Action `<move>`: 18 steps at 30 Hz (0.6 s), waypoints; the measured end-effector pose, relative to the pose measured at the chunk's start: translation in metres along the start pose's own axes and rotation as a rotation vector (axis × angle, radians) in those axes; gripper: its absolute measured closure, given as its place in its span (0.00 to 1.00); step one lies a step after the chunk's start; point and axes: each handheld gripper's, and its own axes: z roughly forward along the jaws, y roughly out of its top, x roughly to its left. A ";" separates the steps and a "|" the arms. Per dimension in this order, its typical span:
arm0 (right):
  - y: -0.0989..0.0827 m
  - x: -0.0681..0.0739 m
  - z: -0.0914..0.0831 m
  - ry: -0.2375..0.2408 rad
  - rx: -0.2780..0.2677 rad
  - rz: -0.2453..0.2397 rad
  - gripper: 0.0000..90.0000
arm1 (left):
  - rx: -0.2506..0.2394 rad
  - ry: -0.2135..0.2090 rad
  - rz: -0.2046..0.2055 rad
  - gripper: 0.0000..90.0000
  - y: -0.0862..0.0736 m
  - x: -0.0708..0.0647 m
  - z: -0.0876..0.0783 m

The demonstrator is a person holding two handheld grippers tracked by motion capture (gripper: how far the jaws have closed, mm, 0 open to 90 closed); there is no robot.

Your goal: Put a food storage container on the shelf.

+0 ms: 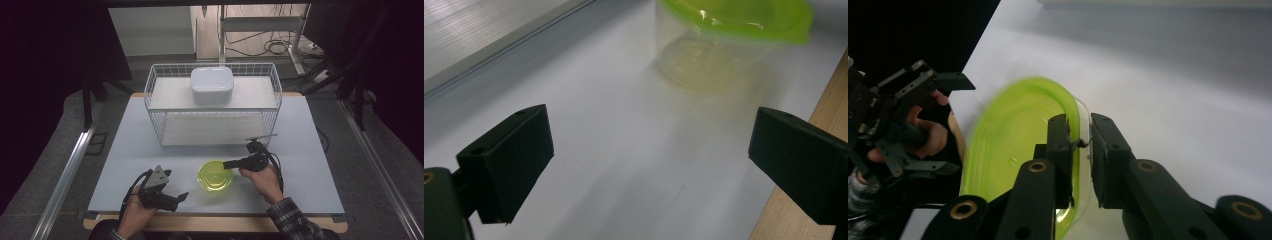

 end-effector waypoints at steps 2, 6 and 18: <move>0.000 0.002 0.000 -0.008 0.003 -0.004 0.90 | -0.001 0.000 0.000 0.04 0.000 0.000 0.000; 0.000 0.004 -0.002 0.012 -0.006 -0.002 0.91 | -0.001 0.002 -0.002 0.04 0.000 0.000 0.000; 0.005 0.011 -0.019 0.030 -0.070 -0.008 0.91 | -0.008 0.007 -0.005 0.04 0.000 0.001 -0.001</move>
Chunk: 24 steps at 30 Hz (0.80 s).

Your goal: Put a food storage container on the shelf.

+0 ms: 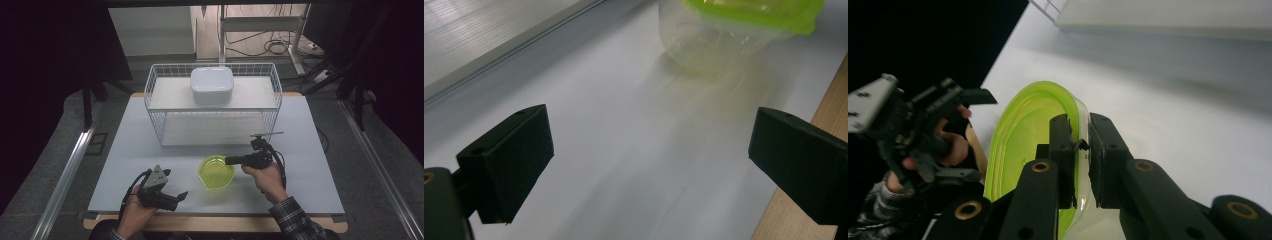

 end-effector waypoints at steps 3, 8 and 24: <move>0.002 0.003 -0.004 -0.002 -0.016 -0.011 0.91 | -0.001 0.001 -0.001 0.04 0.000 0.000 0.000; 0.009 0.014 -0.016 0.021 -0.055 -0.014 0.91 | 0.001 0.001 -0.001 0.04 0.000 0.000 0.000; 0.039 0.042 -0.048 0.076 -0.147 -0.044 0.91 | 0.002 0.001 0.002 0.04 0.000 -0.001 0.000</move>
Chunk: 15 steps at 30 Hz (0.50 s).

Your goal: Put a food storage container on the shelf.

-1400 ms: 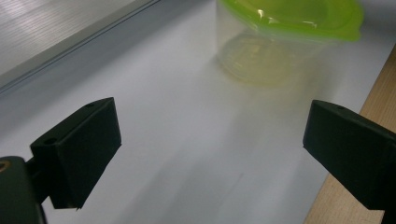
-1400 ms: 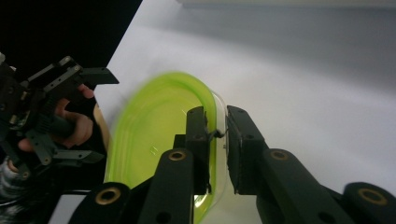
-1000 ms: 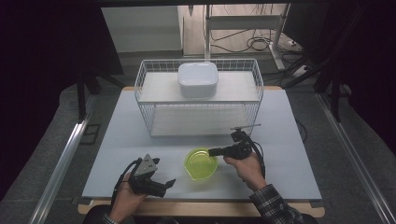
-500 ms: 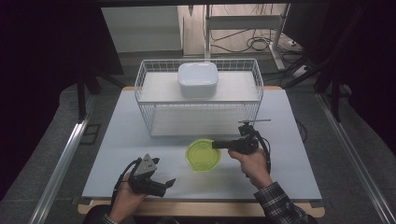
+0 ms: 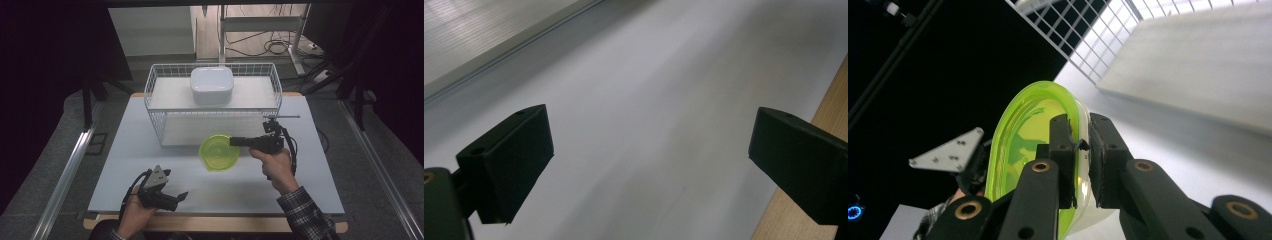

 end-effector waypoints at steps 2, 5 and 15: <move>0.002 0.001 -0.001 0.001 -0.005 -0.002 0.91 | 0.000 0.000 0.000 0.04 0.000 0.000 0.000; 0.011 0.008 -0.005 0.005 -0.017 -0.019 0.91 | 0.003 0.000 0.002 0.04 0.000 0.000 0.000; 0.042 0.032 -0.017 0.010 -0.068 -0.062 0.91 | -0.002 0.000 -0.002 0.04 0.000 0.000 0.001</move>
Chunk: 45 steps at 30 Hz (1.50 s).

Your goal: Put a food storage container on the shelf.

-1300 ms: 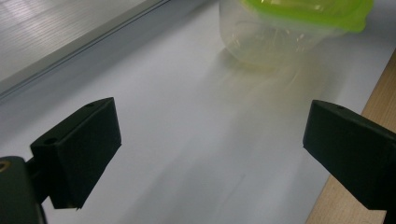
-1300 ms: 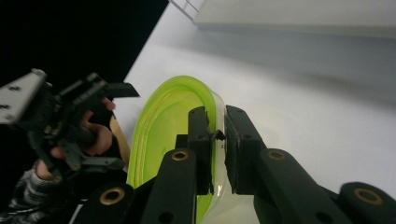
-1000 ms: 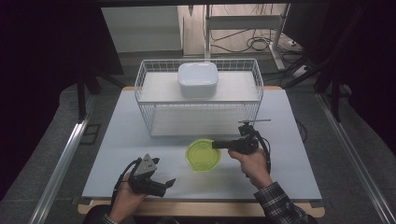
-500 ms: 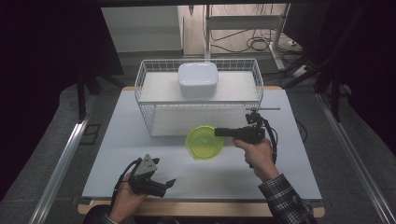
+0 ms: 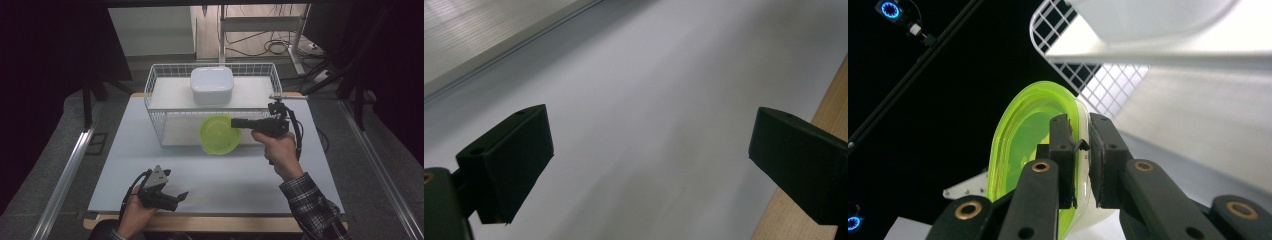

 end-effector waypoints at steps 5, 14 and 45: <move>0.019 0.011 -0.006 -0.004 -0.025 -0.013 0.91 | 0.002 -0.001 0.003 0.04 0.000 0.000 0.000; 0.035 0.015 -0.008 0.007 -0.050 -0.009 0.91 | 0.001 -0.003 0.001 0.04 0.000 -0.001 0.001; 0.108 0.041 0.004 -0.048 -0.168 -0.014 0.91 | 0.004 -0.014 -0.005 0.04 -0.001 -0.001 0.001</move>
